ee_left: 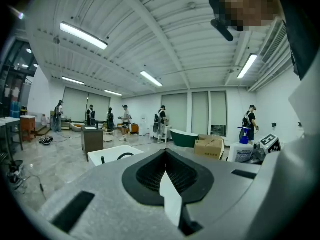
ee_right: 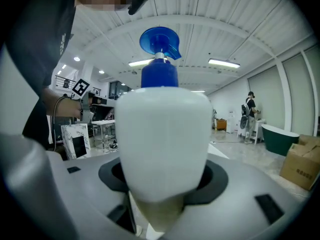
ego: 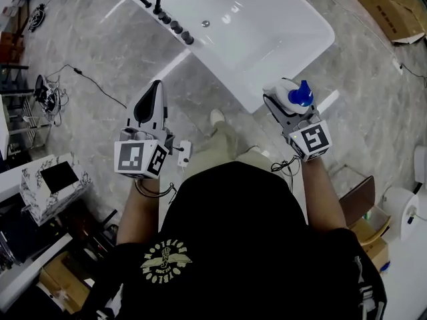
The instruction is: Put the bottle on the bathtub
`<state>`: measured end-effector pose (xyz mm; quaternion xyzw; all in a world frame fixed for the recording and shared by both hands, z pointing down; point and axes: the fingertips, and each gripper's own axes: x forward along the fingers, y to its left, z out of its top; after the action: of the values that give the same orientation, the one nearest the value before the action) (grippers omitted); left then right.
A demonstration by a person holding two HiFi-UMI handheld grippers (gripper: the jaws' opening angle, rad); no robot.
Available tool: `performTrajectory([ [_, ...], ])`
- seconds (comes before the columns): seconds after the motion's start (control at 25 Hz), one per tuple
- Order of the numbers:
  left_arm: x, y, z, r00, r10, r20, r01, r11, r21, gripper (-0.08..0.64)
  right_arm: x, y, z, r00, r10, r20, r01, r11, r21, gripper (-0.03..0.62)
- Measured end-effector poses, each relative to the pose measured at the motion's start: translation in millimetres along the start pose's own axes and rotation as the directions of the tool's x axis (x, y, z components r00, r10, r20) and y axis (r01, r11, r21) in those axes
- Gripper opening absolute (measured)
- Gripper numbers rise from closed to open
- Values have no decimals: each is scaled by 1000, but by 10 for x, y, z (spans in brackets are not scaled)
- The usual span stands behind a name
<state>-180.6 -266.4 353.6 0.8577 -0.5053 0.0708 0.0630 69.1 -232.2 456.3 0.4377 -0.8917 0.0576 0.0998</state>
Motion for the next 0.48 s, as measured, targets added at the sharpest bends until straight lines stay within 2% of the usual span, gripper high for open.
performTrajectory([
  [0.24,-273,60,-174,999,47,-26,-47,999,-6,8,241,65,-454,999,6,-47,-5,1000,15,264],
  [0.48,-571,95,-169,995,99,-25,-99,995,-2,8,365,154,-881,996,27,-83,-25,999,25,263],
])
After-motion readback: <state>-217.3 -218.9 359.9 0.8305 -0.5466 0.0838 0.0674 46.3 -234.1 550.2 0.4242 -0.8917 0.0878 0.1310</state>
